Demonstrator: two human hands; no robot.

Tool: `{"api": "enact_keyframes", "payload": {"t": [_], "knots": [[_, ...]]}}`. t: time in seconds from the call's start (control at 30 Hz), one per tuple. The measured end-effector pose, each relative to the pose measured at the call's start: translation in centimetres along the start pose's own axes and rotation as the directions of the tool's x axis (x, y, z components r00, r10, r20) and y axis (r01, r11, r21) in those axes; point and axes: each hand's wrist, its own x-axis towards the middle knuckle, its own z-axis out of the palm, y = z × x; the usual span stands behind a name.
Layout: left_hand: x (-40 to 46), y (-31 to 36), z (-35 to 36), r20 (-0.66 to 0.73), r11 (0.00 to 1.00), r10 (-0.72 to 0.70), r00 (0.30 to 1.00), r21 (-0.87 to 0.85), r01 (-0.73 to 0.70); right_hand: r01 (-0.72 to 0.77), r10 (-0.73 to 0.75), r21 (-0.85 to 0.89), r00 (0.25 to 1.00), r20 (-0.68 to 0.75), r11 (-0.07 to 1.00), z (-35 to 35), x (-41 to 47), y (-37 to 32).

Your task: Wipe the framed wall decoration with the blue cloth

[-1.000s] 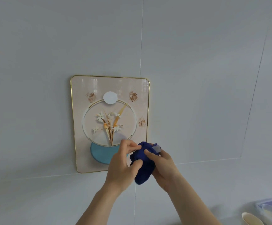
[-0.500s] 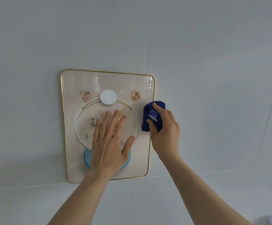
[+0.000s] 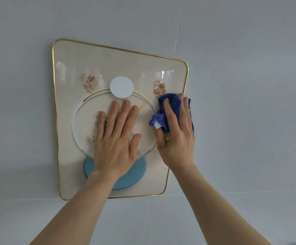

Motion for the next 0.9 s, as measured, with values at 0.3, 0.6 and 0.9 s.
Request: {"api": "enact_keyframes", "payload": {"t": [0.3,0.6,0.9], "knots": [[-0.1,0.0,2.3,-0.124,0.999,-0.016,0.992,0.036,0.021,0.032,-0.023,0.054,0.988,-0.151,0.998,2.1,-1.1,0.3],[-0.1,0.0,2.5,-0.177,1.0,-0.01,0.984,0.019,0.014,0.01,-0.018,-0.034,0.974,-0.228,0.999,2.9,-1.6,0.6],[0.0,0.1,2.5,-0.186,1.0,-0.021,0.982,0.015,0.024,0.058,-0.07,-0.114,0.992,-0.106,0.992,1.9,-5.7,1.9]]}}
